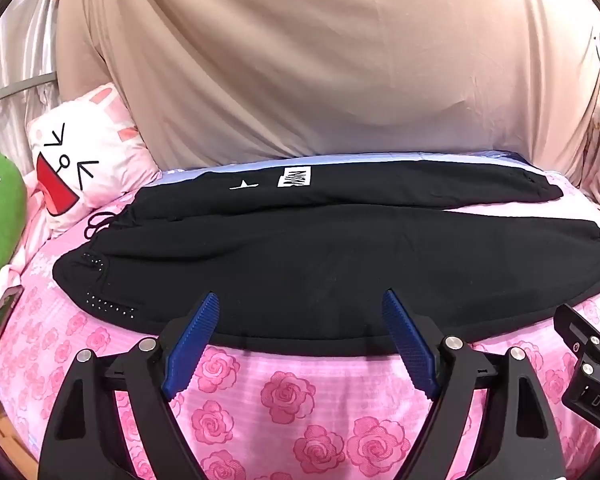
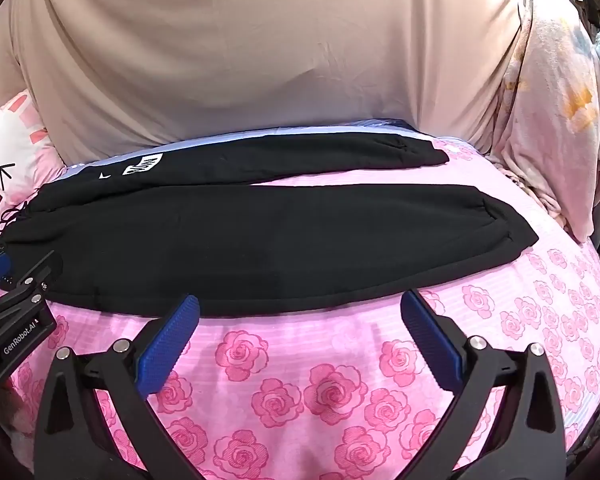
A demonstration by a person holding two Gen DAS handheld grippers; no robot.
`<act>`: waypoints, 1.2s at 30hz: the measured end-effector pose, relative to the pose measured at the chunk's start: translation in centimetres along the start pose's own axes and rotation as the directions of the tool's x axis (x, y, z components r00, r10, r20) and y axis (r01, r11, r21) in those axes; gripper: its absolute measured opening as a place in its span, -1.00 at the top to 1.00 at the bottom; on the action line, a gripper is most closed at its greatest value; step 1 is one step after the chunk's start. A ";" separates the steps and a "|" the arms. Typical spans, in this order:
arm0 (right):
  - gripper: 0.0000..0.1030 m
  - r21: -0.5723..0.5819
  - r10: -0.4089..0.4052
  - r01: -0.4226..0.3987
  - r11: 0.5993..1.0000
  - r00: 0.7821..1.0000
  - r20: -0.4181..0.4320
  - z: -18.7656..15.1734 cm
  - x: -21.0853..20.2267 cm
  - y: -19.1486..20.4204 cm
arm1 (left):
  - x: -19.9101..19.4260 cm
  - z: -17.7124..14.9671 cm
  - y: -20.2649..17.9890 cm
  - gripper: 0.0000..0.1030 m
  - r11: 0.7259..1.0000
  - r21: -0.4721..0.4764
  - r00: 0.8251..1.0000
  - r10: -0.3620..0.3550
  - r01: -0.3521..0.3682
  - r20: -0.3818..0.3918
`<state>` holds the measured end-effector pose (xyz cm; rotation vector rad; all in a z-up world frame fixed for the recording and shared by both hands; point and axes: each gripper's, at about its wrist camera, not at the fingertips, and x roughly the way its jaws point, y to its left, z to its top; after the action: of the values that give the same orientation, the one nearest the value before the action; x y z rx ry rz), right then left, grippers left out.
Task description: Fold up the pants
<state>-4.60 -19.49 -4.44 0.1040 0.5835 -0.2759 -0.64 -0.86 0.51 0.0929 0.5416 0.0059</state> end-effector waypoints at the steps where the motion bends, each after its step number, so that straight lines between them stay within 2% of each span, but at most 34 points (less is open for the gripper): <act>1: -0.91 0.000 -0.001 0.001 1.000 1.000 -0.001 0.0 0.0 0.1 | 0.0 0.0 0.1 -0.58 1.000 0.000 1.000 0.001 -0.001 0.000; 36: -0.91 0.002 0.007 -0.007 1.000 1.000 0.005 -0.2 0.0 -0.3 | 0.1 -0.3 0.2 -0.59 1.000 -0.001 1.000 0.002 -0.002 -0.003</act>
<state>-4.83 -19.76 -4.58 0.1071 0.5781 -0.2702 -0.66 -0.64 0.23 0.0923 0.5445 0.0079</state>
